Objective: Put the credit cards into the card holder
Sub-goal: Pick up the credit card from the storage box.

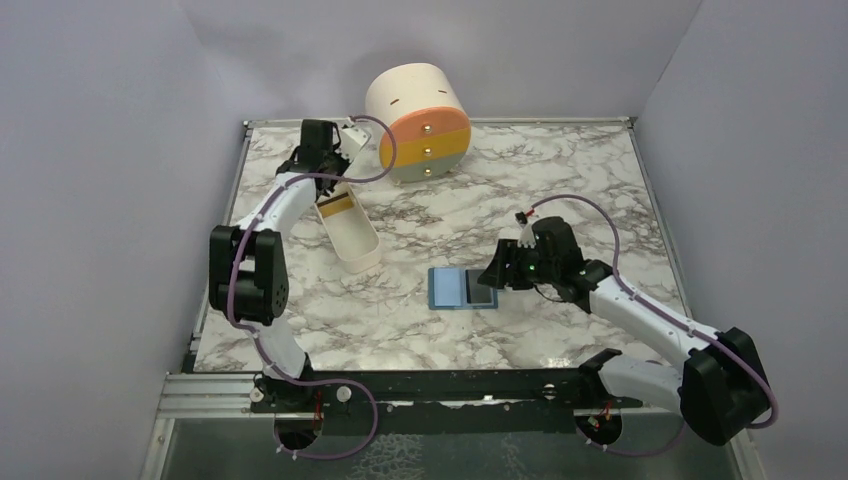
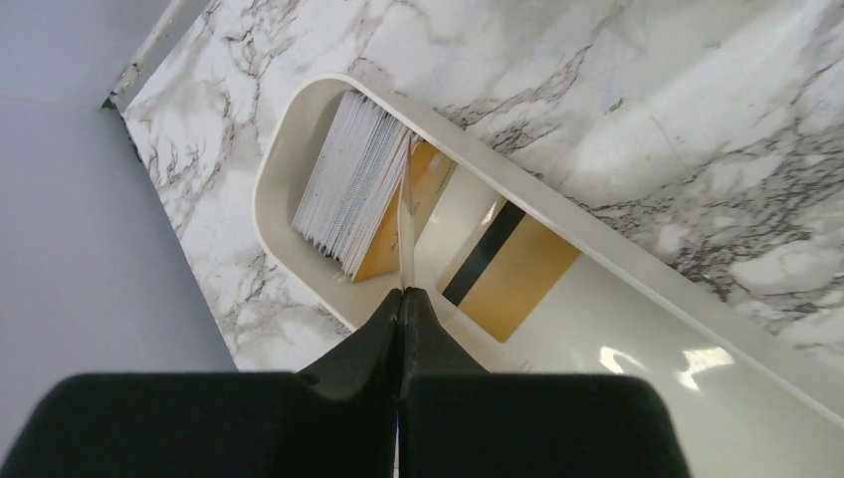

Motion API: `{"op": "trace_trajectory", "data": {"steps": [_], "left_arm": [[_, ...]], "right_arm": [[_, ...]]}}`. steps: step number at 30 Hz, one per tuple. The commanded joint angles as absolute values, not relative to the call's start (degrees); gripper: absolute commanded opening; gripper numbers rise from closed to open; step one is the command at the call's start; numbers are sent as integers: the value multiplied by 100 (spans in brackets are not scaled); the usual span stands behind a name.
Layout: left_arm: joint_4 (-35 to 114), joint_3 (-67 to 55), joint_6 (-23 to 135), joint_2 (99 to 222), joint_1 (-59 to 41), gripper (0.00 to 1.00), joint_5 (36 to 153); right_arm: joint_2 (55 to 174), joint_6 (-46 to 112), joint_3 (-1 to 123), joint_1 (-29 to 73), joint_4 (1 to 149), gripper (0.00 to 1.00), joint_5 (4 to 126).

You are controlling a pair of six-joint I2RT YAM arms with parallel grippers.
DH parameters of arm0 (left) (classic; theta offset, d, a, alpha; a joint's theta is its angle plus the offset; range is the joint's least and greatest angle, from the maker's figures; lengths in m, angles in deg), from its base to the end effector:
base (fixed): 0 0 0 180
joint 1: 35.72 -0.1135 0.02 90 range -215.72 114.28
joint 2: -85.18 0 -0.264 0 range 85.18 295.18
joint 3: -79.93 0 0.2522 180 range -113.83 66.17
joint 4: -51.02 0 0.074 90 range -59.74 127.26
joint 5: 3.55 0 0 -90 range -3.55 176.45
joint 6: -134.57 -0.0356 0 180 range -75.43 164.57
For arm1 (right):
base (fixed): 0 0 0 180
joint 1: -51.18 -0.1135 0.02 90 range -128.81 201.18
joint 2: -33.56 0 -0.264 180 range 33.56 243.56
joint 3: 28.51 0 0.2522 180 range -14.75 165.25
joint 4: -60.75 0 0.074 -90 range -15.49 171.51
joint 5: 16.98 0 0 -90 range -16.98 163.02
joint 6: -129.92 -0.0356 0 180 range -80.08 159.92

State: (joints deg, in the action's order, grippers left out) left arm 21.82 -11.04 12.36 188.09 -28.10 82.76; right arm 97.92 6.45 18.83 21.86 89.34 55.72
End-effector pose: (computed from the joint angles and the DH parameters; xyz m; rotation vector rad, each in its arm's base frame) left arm 0.4049 -0.0519 0.2466 0.7533 2.1783 0.2955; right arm 0.1888 0.1182 0.2005 -0.0645 2.5011 0.8550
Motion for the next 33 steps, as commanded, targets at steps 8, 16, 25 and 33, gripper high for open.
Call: {"op": "trace_trajectory", "data": {"steps": [8, 16, 25, 33], "left_arm": [[1257, -972, 3517, 17010, -2825, 0, 10034], [2295, 96, 5421, 16238, -2816, 0, 12709], [4130, 1519, 8034, 15727, -2575, 0, 14361], [5376, 2266, 9267, 15166, -1498, 0, 14119]], "right_arm": [[9190, 917, 2525, 2157, 8742, 53, 5640], [9042, 403, 2637, 2157, 8176, 50, 5404], [8829, -393, 2268, 2157, 6461, 45, 4573], [9638, -1037, 2399, 2157, 5686, 45, 3402]]}}
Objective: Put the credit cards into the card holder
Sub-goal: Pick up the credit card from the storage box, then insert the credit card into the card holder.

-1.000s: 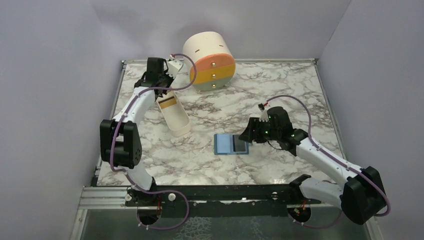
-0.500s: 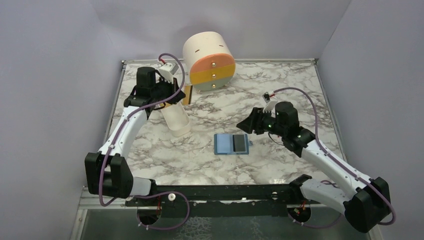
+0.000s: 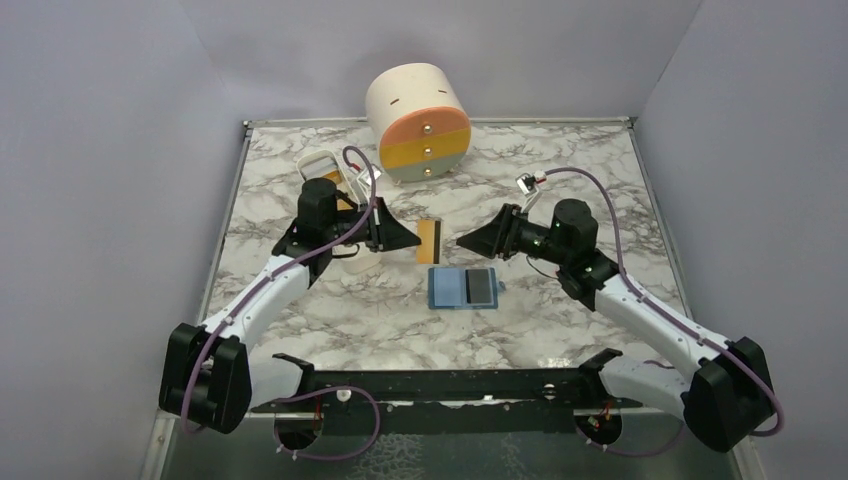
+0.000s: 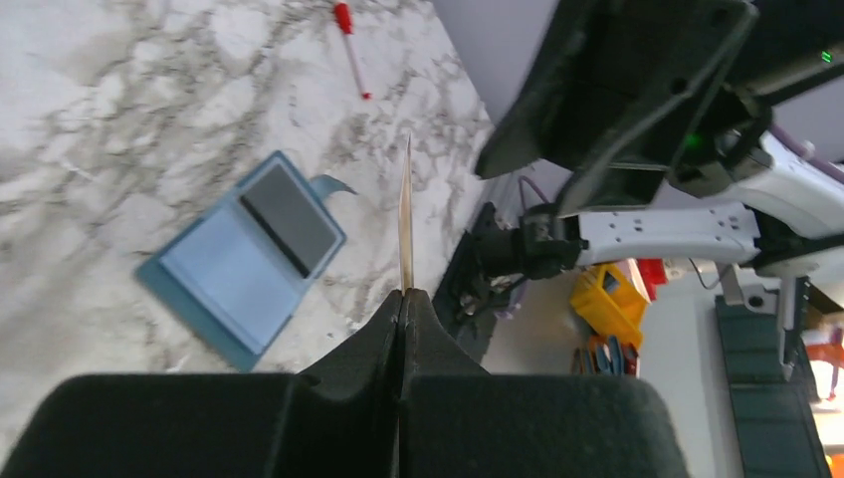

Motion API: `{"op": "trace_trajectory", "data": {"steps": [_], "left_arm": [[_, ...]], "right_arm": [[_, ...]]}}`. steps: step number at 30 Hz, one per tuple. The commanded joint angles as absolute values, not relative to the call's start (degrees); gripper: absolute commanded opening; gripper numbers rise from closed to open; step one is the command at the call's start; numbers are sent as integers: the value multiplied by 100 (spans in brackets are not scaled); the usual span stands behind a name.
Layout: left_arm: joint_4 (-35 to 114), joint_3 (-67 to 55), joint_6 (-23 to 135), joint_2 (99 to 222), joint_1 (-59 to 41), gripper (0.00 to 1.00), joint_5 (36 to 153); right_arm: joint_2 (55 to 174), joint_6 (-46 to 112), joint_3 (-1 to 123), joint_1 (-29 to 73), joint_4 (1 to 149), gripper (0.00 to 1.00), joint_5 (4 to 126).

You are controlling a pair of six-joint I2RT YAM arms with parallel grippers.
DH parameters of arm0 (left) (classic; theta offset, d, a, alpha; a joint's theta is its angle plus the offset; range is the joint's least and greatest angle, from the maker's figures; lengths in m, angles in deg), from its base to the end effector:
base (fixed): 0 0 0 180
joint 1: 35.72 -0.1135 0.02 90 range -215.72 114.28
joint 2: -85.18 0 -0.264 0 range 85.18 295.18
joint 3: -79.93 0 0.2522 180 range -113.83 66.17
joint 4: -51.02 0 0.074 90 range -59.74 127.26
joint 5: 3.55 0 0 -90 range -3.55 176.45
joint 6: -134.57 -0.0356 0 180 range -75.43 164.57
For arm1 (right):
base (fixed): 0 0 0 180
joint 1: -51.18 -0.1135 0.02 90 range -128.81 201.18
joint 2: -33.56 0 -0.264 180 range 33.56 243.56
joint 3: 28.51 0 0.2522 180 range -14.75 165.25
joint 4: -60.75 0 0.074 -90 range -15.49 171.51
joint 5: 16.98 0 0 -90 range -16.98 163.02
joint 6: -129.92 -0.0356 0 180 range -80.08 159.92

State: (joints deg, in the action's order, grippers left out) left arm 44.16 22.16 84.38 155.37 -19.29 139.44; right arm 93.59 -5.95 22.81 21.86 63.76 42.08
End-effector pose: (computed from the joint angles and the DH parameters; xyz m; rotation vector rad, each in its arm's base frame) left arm 0.2480 -0.1028 0.2761 0.2806 2.0511 -1.5108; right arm 0.2001 0.1334 0.2828 -0.1525 1.9734 1.3821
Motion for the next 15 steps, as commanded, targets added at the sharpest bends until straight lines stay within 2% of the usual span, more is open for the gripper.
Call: {"op": "trace_trajectory", "data": {"steps": [1, 7, 9, 12, 15], "left_arm": [[5385, 2266, 9299, 15136, -1394, 0, 14064], [5424, 2240, 9417, 15178, -1039, 0, 13978], [5446, 2249, 9438, 15183, -991, 0, 13926], [5477, 2240, 9448, 15223, -938, 0, 13878], [5493, 2240, 9498, 15288, -918, 0, 13853]], "right_arm": [[9682, -1096, 2362, 2157, 5576, 45, 3333], [9765, -1275, 2183, 2157, 5231, 45, 3075], [9728, -1290, 2131, 2157, 5210, 42, 3063], [9655, -1294, 2057, 2157, 5158, 30, 3052], [9620, -1273, 2007, 2157, 5150, 13, 3044]]}}
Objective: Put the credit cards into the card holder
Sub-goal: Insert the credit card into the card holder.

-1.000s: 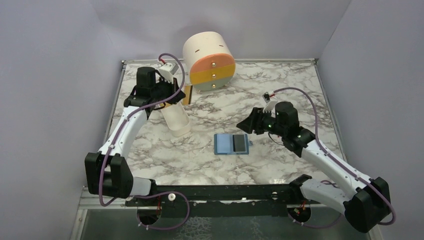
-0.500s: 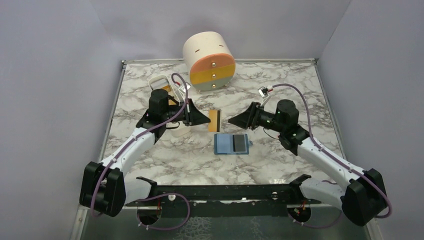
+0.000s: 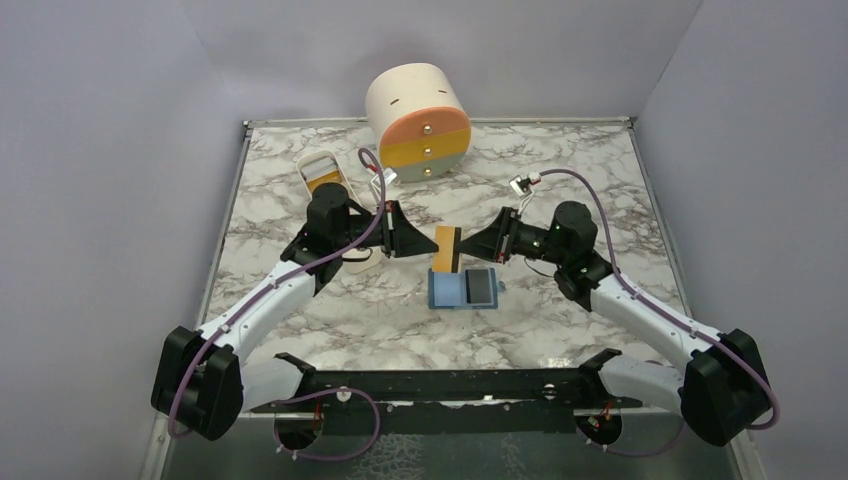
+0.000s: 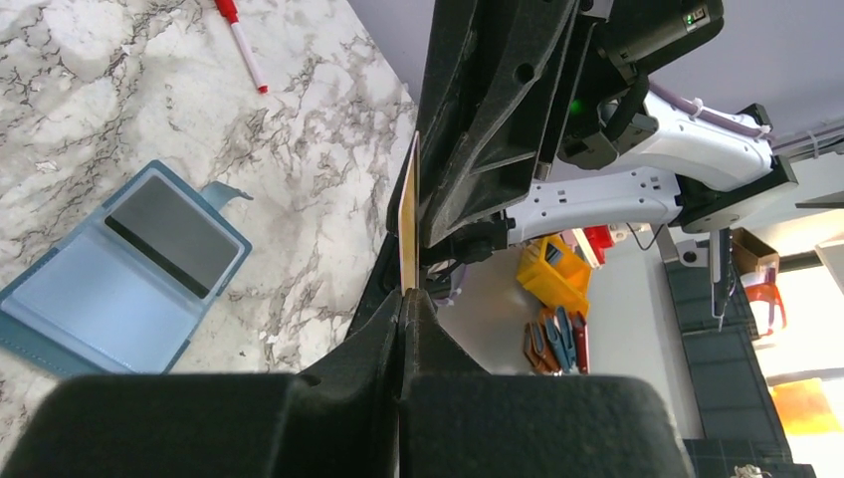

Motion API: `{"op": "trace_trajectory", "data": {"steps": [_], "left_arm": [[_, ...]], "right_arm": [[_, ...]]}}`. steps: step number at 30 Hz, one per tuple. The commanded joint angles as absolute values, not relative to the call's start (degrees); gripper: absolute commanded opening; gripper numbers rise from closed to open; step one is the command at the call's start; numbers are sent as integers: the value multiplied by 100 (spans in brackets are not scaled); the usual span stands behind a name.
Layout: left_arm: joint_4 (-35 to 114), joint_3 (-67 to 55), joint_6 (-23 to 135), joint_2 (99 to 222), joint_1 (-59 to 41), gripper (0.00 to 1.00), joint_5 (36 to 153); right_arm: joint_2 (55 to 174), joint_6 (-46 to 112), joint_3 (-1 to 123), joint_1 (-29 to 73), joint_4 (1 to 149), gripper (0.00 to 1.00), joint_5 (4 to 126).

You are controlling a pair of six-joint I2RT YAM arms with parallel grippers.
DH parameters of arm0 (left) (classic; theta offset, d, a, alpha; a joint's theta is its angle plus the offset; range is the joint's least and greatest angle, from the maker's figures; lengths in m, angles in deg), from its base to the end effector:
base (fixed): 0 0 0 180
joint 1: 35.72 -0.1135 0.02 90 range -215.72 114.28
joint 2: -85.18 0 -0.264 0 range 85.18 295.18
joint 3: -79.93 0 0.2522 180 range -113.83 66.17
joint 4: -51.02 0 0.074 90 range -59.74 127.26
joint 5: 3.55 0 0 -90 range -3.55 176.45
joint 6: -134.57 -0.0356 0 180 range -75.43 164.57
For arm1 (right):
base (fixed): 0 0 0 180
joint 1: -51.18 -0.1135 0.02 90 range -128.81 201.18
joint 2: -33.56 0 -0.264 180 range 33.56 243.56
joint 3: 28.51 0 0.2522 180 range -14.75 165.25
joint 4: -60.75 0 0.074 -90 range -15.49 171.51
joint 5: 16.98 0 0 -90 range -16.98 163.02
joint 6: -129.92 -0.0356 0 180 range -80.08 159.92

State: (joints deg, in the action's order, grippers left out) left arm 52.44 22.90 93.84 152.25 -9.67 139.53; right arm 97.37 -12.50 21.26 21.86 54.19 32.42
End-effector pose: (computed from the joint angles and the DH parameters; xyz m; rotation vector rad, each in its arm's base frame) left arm 0.2209 -0.1397 0.2984 0.4042 1.9639 -1.6964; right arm 0.2052 0.1418 0.2761 -0.2206 1.9581 1.6002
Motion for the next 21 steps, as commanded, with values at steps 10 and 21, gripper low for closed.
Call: {"op": "trace_trajectory", "data": {"steps": [10, 21], "left_arm": [[5262, 2385, 9331, 15242, -904, 58, 13245], [3745, 2089, 7825, 15213, -893, 63, 12246]], "right_arm": [[9414, -800, 1892, 2157, 5726, 1, 3400], [9336, 246, 2196, 2157, 7738, 1, 4593]]}}
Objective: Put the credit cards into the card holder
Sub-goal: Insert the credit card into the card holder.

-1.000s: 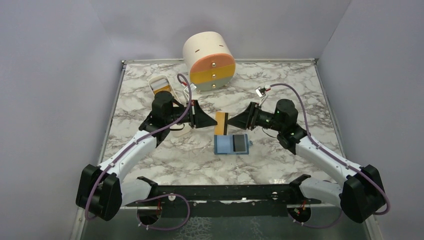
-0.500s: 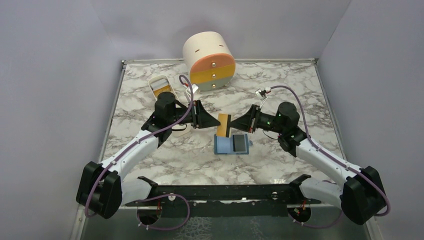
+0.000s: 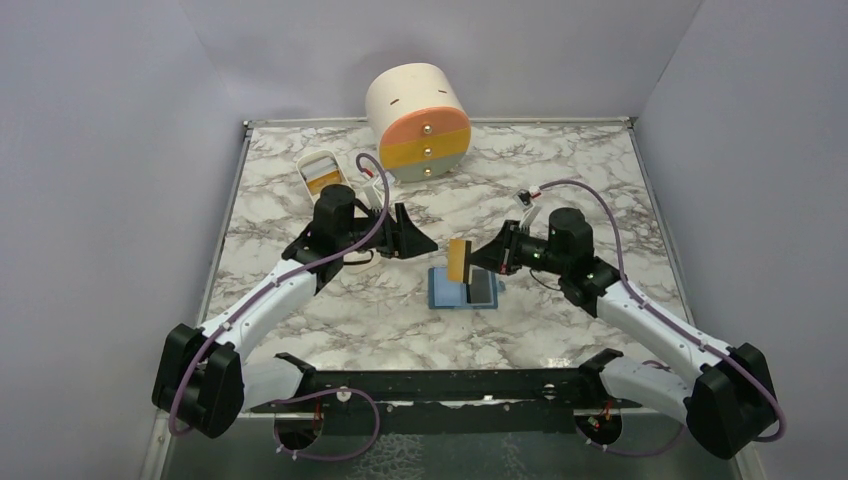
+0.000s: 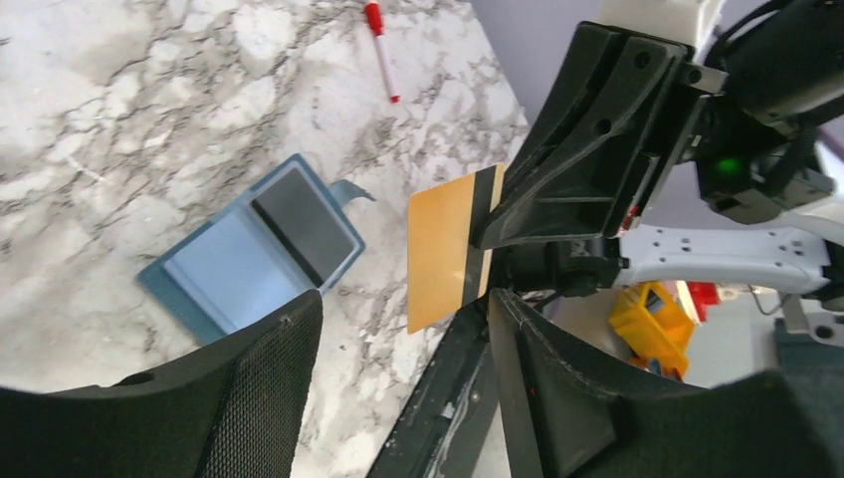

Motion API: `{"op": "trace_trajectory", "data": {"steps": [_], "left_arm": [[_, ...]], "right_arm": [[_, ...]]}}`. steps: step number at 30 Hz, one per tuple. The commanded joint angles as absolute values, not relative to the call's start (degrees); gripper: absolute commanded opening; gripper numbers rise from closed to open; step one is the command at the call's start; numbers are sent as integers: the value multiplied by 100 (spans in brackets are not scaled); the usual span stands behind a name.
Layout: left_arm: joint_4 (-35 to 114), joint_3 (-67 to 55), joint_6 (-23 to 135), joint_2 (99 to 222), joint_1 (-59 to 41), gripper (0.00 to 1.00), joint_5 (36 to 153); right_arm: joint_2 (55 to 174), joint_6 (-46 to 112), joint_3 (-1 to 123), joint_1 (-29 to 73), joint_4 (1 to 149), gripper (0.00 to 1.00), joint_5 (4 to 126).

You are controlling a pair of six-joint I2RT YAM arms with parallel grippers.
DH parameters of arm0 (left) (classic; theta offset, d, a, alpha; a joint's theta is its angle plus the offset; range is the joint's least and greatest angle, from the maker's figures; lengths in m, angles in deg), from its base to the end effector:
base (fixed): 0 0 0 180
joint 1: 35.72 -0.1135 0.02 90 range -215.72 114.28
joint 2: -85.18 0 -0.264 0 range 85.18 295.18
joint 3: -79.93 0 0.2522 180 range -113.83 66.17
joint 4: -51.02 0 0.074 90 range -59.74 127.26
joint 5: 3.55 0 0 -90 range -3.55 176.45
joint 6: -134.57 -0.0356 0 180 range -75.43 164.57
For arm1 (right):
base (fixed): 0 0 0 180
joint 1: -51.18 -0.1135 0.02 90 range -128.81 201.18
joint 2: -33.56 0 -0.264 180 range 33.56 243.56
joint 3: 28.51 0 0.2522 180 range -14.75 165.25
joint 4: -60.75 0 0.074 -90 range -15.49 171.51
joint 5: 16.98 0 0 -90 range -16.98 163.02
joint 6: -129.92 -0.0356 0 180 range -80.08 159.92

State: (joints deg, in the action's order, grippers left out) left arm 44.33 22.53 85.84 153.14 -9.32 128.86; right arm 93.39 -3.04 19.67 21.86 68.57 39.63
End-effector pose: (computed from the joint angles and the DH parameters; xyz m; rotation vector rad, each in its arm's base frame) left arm 0.2264 -0.1392 0.2822 0.3072 2.0524 -1.4615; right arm 0.1928 0.1307 0.2562 -0.1899 2.1049 1.3630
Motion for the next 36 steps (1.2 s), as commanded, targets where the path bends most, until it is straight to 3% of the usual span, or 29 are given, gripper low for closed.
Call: {"op": "trace_trajectory", "data": {"steps": [1, 10, 17, 24, 36], "left_arm": [[3599, 2088, 7713, 15221, -886, 62, 12110], [2898, 2248, 7221, 15282, -652, 42, 11172], [3023, 2258, 7219, 15803, -244, 29, 10873], [3651, 2435, 7348, 16374, 51, 0, 10876], [4315, 2659, 7443, 17299, 299, 0, 10748]], "right_arm": [[9392, 306, 2225, 2157, 7893, 1, 4695], [10082, 204, 2565, 2157, 8858, 1, 5718], [10641, 79, 2551, 2157, 8740, 1, 5816], [11141, 218, 2534, 2165, 8288, 1, 5380], [11689, 379, 2408, 2417, 7718, 1, 4773]]}}
